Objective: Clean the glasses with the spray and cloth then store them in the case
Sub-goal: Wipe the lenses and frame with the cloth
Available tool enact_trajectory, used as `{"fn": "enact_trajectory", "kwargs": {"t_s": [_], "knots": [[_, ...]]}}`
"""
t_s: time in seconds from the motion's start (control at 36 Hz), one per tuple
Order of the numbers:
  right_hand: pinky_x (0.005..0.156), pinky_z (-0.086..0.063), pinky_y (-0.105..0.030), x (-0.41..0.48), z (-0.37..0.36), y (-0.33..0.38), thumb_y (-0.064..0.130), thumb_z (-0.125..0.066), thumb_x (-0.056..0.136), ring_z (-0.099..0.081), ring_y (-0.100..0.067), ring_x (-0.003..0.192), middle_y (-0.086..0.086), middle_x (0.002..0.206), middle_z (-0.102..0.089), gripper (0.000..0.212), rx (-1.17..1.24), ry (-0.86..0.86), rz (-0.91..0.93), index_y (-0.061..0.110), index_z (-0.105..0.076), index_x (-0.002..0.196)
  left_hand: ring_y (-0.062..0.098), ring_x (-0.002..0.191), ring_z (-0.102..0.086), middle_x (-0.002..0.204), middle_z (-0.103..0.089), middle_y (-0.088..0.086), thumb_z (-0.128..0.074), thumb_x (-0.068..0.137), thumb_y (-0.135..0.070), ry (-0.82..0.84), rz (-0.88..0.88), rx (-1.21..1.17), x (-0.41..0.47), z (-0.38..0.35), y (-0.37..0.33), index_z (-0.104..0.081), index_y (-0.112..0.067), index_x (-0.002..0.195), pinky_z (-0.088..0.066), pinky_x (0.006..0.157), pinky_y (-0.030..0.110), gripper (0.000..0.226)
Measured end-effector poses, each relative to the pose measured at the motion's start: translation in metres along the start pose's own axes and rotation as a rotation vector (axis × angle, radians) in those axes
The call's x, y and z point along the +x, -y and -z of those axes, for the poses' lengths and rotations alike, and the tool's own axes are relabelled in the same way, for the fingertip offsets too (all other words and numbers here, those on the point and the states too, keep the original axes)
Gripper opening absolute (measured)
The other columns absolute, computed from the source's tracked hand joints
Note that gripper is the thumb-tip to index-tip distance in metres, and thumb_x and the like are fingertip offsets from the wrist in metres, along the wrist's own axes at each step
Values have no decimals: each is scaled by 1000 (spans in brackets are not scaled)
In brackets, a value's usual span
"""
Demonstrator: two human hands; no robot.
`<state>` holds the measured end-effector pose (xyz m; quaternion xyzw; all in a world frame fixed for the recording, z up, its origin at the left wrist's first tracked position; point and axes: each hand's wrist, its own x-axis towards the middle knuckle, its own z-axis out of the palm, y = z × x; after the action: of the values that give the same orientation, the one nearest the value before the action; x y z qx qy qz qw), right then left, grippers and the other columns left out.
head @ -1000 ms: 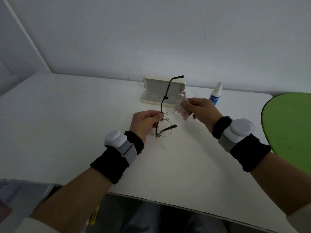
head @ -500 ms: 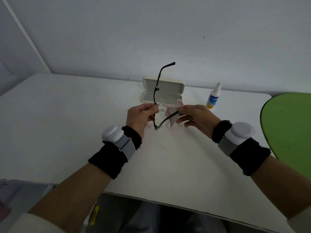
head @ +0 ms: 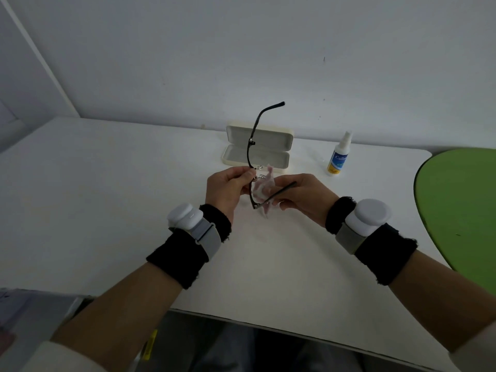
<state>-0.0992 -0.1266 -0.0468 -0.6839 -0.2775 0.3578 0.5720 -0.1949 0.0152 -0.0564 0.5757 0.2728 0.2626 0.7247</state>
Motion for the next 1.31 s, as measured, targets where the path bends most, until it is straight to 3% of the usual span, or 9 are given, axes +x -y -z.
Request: {"fn": "enact_trajectory", "kwargs": {"t_s": [0.08,0.19,0.31,0.53,0.83,1.0,1.14,1.22,1.31], "knots": [[53,-45,-18,2,-6,-3,10,-75,84,-55,-16,62,-16,83,-66,16,-35,-87,-26,-2,-73,95,13,61,-60,74,-67,8,-68,84,-3,4,9,10,-2,-1,3,-72,-2,92,-52,59,20,8],[52,-39,-23,2,-10,-4,39,-82,75,-47,-18,60,-9,67,-60,30,-68,-169,-24,10,-74,74,17,65,-59,77,-67,9,-69,84,-4,9,21,12,-4,-3,5,-72,-2,93,-51,59,21,10],[48,-38,-23,3,-13,-3,46,-83,71,-45,-15,52,-8,62,-59,33,-103,-220,-35,17,-70,62,21,69,-59,80,-67,11,-69,84,-4,8,25,12,-4,-4,4,-72,-6,88,-53,67,29,6],[43,-34,-20,2,-16,2,42,-85,70,-44,-10,45,-1,54,-56,36,-115,-216,-69,17,-61,62,21,72,-62,85,-69,14,-68,84,-4,-10,16,34,-5,-7,5,-72,-1,94,-56,68,30,11],[53,-38,-25,-1,-12,3,19,-90,66,-49,-19,63,-9,75,-59,30,-186,-92,-86,13,-63,78,8,54,-58,74,-68,7,-67,84,-3,-48,14,76,-6,-7,5,-72,-2,93,-51,56,19,10],[57,-39,-28,-3,-7,2,18,-89,56,-49,-22,68,-14,81,-62,33,-166,-84,-72,11,-66,78,19,61,-57,75,-66,11,-65,85,0,-41,20,38,-6,-6,2,-70,3,94,-54,59,25,11],[50,-38,-20,-2,-1,-3,6,-78,76,-47,-16,58,-13,72,-65,8,-124,-101,-40,9,-70,76,22,67,-57,74,-66,11,-66,86,-1,-32,9,19,-5,-5,1,-70,-1,89,-53,64,29,6],[47,-37,-19,-1,-1,-4,12,-74,84,-47,-14,57,-5,64,-65,21,-104,-122,-23,16,-68,64,25,72,-57,75,-66,11,-66,85,-1,-34,13,16,-6,-5,0,-71,-1,90,-52,73,37,7],[47,-36,-19,-1,-3,-2,19,-72,87,-47,-16,60,-13,71,-67,17,-105,-128,-28,11,-71,72,26,74,-57,75,-66,12,-65,85,-1,-38,11,16,-8,-5,-1,-71,-1,89,-51,76,40,6]]}}
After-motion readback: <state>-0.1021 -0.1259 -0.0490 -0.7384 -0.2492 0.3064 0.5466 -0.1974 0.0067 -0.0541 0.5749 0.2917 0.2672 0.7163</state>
